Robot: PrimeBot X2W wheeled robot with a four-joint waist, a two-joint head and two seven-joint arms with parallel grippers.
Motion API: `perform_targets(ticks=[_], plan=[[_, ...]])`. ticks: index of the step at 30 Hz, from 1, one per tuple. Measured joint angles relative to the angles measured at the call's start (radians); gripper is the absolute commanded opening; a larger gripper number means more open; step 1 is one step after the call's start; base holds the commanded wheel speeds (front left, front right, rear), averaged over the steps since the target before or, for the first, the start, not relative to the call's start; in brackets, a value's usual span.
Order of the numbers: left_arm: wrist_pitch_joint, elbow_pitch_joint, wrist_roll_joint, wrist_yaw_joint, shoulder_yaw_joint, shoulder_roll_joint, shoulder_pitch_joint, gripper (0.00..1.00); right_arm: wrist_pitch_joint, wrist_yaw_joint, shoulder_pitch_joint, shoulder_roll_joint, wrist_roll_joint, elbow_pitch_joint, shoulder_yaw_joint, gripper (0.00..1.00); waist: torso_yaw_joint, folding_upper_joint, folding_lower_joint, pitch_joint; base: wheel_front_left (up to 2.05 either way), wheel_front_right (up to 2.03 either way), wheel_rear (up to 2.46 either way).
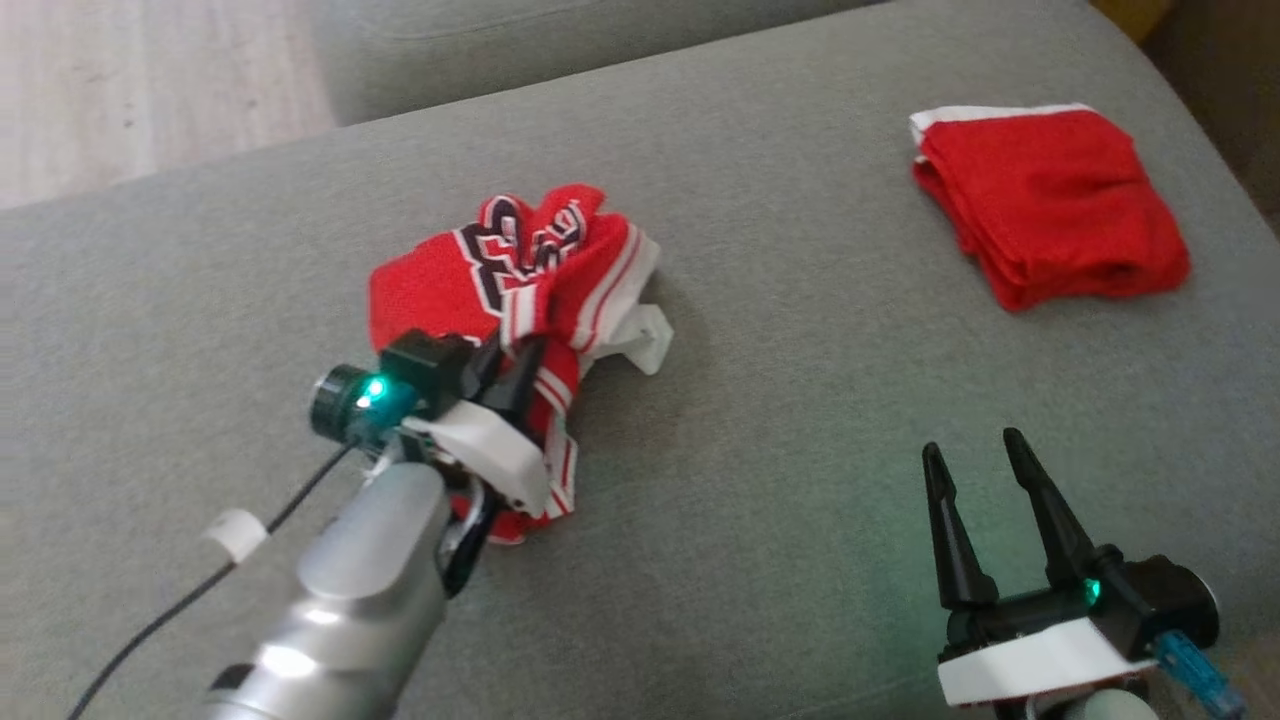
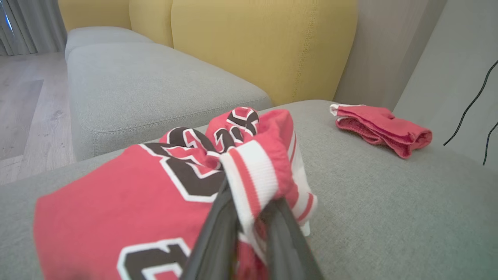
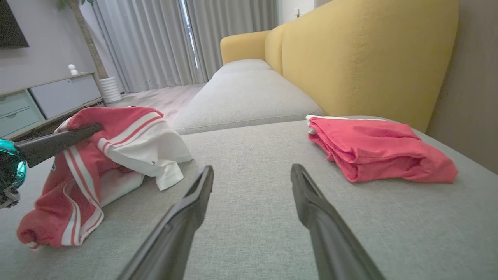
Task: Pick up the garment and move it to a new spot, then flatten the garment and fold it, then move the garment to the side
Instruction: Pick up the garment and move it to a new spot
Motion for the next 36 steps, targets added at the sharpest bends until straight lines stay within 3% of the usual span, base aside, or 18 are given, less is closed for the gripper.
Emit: perform_targets(ticks=[1,2,7,19,28,36], plan=[[0.0,-0.004,0.006,0.0,0.004,-0.01,0.001,0.83,0.0,0.0,0.0,0.0,0.0,0.002,0.0,1.0,0.01,0.0,0.0,-0.002,0.0,0.0,0.0],[0.0,-0.017,0.017,0.0,0.01,-0.019,0.002,1.0,0.0,0.0,0.0,0.001,0.0,0.005,0.001,1.0,0.02,0.0,0.0,-0.006,0.0,0.0,0.0],[-0.002,-0.137,0.099,0.029,0.069,-0.035,0.064,1.0,0.0,0.0,0.006,0.002,0.0,0.017,0.0,1.0,0.071,0.0,-0.0001,-0.049,0.0,0.0,0.0],[-0.003,-0.558,0.261,0.155,0.29,-0.031,0.531,1.0,0.0,0.0,0.061,0.003,0.026,0.048,-0.027,1.0,0.251,0.0,-0.0004,-0.193,0.0,0.0,0.0],[-0.003,-0.704,0.331,0.187,0.354,-0.031,0.805,1.0,0.0,0.0,0.153,0.007,0.05,0.068,-0.069,1.0,0.33,0.0001,-0.0005,-0.286,0.0,0.0,0.0],[-0.003,-0.772,0.396,0.188,0.37,-0.023,0.864,1.0,0.0,0.0,0.203,0.01,0.063,0.058,-0.079,1.0,0.384,0.0,-0.0003,-0.34,0.0,0.0,0.0]])
